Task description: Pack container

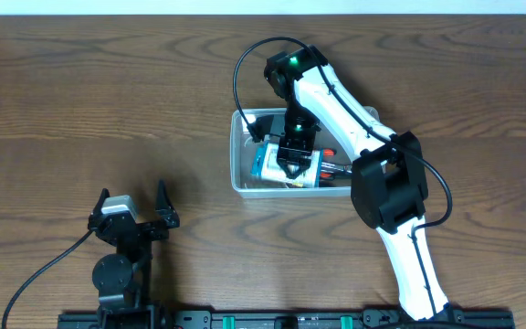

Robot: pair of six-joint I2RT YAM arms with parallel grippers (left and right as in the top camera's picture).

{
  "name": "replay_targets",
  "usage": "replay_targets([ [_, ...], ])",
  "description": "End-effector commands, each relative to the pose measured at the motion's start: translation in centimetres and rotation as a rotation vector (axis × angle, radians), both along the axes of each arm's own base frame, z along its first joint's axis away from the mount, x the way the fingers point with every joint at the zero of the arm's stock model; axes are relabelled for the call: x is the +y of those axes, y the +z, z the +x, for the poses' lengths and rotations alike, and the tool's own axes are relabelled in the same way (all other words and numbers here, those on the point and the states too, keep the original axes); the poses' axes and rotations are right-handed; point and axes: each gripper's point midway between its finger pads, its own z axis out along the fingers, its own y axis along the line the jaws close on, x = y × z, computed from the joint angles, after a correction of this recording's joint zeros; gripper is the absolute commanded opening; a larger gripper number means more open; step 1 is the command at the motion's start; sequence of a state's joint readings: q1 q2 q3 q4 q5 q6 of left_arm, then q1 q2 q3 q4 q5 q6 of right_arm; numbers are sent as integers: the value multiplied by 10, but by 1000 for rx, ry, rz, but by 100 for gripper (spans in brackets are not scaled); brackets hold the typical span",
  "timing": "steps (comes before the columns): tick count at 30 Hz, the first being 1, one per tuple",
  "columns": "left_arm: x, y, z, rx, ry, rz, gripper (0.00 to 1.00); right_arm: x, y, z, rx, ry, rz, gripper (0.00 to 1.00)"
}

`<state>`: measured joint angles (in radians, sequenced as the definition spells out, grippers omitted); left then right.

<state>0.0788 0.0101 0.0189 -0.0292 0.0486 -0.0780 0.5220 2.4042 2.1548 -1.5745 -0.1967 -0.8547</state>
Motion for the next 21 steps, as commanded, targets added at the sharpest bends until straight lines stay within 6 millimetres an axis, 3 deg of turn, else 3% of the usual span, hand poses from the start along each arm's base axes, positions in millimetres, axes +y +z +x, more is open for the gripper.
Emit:
replay_targets([
  [1,4,-16,-1,50,21,3,98,1,8,4,-17,-11,35,89],
  [7,4,-16,-1,50,21,3,98,4,11,10,-41,-39,41,99],
  [11,4,-16,-1,50,21,3,98,13,38,26,-111,-109,67,99],
  [16,4,-16,-1,50,21,3,98,19,115,55,-290,-187,159,99],
  [21,4,-16,-1,50,21,3,98,-9,215,91,-606,-400,254,99],
])
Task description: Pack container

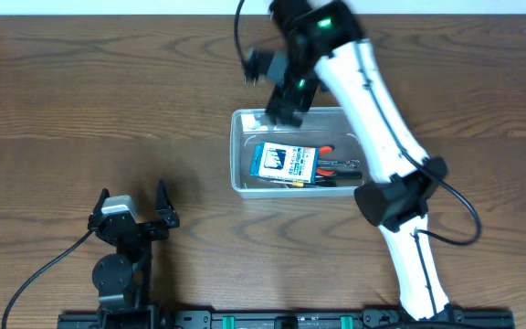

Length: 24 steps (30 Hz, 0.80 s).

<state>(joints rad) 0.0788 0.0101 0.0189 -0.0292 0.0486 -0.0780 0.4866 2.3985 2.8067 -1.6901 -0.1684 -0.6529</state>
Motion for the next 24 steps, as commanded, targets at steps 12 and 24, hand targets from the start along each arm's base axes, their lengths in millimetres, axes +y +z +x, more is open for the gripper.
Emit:
replay_targets([
  [12,4,-16,-1,50,21,3,98,-160,231,-34,-474,-633,322,99],
  [24,4,-16,-1,50,21,3,98,-230,254,-134,-551,-937,229,99],
])
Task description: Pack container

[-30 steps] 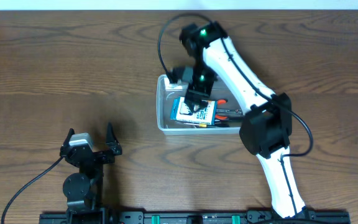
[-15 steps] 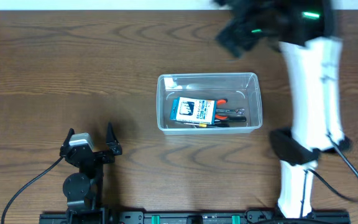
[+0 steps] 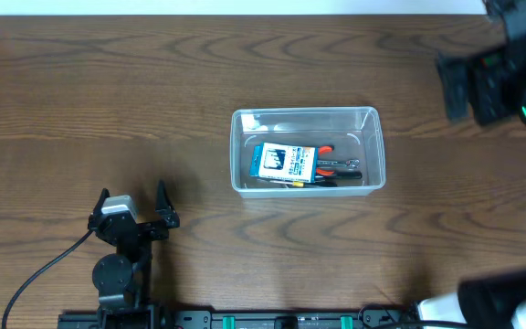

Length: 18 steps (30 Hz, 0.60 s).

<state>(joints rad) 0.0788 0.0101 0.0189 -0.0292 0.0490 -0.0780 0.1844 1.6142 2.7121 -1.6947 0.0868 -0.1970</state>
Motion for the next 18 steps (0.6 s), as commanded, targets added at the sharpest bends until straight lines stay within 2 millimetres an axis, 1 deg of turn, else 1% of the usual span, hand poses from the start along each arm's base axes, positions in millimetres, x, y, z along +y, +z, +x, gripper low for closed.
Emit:
replay_targets([
  [1,4,-16,-1,50,22,3,98,-20,-27,-17,96,-141,14,99],
  [3,4,-16,-1,50,22,3,98,-32,-43,-35,137,-213,16,99],
  [5,4,-16,-1,50,22,3,98,-51,-57,-58,152,-342,23,99],
  [7,4,-16,-1,50,22,3,98,-58,-64,-73,132,-396,51,99],
  [9,4,-16,-1,50,22,3,98,-57,-66,-86,71,-394,112,99],
  [10,4,-16,-1,50,22,3,98,-55,-66,-90,48,-376,134,99],
  [13,4,-16,-1,50,22,3,98,-45,-72,-111,-32,-303,215,99],
  [15,4,-16,-1,50,22,3,98,-43,-83,-126,-56,-277,239,99],
  [18,4,-16,-1,50,22,3,98,-47,-105,-151,-87,-281,269,99],
])
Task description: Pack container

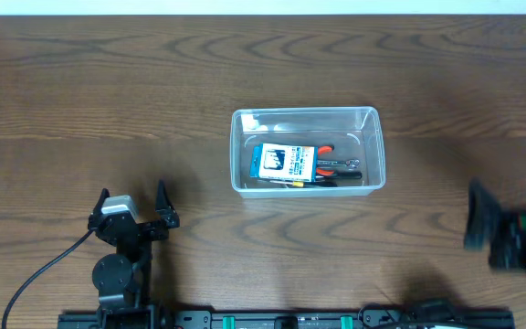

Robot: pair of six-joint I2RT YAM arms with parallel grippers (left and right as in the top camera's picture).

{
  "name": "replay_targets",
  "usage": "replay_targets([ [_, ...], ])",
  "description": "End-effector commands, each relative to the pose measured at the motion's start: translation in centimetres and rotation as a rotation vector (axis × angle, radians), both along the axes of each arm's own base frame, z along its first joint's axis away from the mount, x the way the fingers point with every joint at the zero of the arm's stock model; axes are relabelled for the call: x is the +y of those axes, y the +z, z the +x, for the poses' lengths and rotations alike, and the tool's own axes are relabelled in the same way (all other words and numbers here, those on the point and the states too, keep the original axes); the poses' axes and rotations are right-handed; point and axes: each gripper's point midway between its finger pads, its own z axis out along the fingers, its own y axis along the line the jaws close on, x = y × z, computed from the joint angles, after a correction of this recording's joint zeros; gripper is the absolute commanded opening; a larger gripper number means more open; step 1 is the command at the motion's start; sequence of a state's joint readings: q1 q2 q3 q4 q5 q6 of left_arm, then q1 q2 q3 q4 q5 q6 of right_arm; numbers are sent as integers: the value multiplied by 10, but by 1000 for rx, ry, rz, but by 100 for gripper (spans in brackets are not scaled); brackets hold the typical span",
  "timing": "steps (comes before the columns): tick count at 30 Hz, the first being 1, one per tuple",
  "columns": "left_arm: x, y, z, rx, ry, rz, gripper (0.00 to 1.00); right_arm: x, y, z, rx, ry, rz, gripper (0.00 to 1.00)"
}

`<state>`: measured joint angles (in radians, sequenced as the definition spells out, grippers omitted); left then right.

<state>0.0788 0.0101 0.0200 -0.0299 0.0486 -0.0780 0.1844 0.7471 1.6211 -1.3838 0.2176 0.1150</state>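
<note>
A clear plastic container point(241, 146) sits in the middle of the table. Inside it lie a blue-and-white packet point(281, 162) and a red-handled tool point(338, 165), side by side along the near wall. My left gripper point(131, 199) rests open near the front left, far from the container, with nothing between its fingers. At the front right edge of the overhead view my right gripper point(512, 208) is blurred, its fingers apart and holding nothing, well clear of the container.
The wooden table point(108, 82) spreads around the container. A black rail point(272, 320) with the arm bases runs along the front edge. A cable point(44, 270) trails from the left arm.
My right gripper has moved from the far right edge of the table to the front right. The container, its contents and the left arm are unchanged.
At first my right gripper was down inside the container over the blue-and-white packet. Then it was above the container's far left corner, the packet left lying inside. After that it was at the far right, and now at the front right.
</note>
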Motion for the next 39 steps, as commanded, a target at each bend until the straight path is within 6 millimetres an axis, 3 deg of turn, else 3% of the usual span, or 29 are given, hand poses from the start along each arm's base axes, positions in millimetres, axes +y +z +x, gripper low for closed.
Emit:
replay_targets([
  [1,4,-16,-1,50,21,3,98,0,-27,-19,-12,-12,69,99],
  [5,4,-16,-1,50,21,3,98,-3,-49,-38,-62,-44,143,99],
  [10,4,-16,-1,50,21,3,98,-6,-67,-45,-85,-60,169,99],
  [17,4,-16,-1,50,21,3,98,-2,-93,-38,-6,-54,159,99],
  [25,4,-16,-1,50,21,3,98,-4,-125,-59,151,-58,133,99],
  [34,4,-16,-1,50,21,3,98,-4,-124,-58,144,-58,137,99],
  [39,4,-16,-1,50,21,3,98,-1,-95,-39,5,-39,142,99],
])
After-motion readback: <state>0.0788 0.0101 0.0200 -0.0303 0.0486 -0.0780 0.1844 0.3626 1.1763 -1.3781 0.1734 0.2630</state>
